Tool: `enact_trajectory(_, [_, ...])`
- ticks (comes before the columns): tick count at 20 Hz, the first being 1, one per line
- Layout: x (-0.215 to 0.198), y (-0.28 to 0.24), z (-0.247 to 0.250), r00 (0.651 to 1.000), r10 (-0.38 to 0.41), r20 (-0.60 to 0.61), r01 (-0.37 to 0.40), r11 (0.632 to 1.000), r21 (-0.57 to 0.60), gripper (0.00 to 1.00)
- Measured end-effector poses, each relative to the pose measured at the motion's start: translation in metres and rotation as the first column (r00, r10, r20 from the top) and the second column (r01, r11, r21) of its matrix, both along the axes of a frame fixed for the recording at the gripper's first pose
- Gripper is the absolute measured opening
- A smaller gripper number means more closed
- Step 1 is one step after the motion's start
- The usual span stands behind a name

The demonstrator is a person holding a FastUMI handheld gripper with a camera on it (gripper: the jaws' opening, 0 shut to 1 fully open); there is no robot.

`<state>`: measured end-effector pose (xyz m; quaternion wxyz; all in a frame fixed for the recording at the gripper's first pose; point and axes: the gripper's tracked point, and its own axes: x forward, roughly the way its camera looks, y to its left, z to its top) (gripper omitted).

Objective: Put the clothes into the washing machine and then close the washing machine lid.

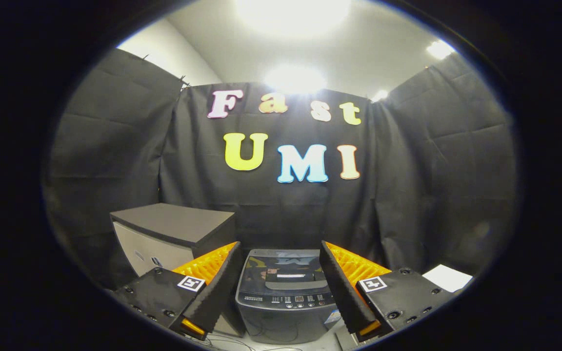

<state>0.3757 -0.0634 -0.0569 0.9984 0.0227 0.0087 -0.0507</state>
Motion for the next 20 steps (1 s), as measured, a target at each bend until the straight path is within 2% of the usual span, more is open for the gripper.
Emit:
enact_trajectory(7, [-0.024,-0.013,0.021,0.994,-0.079,0.074,0.080,0.997,-0.011,0.98])
enact_trajectory(20, [-0.014,-0.008,0.014,0.998,-0.028,0.065,0.028,1.000,-0.010,0.98])
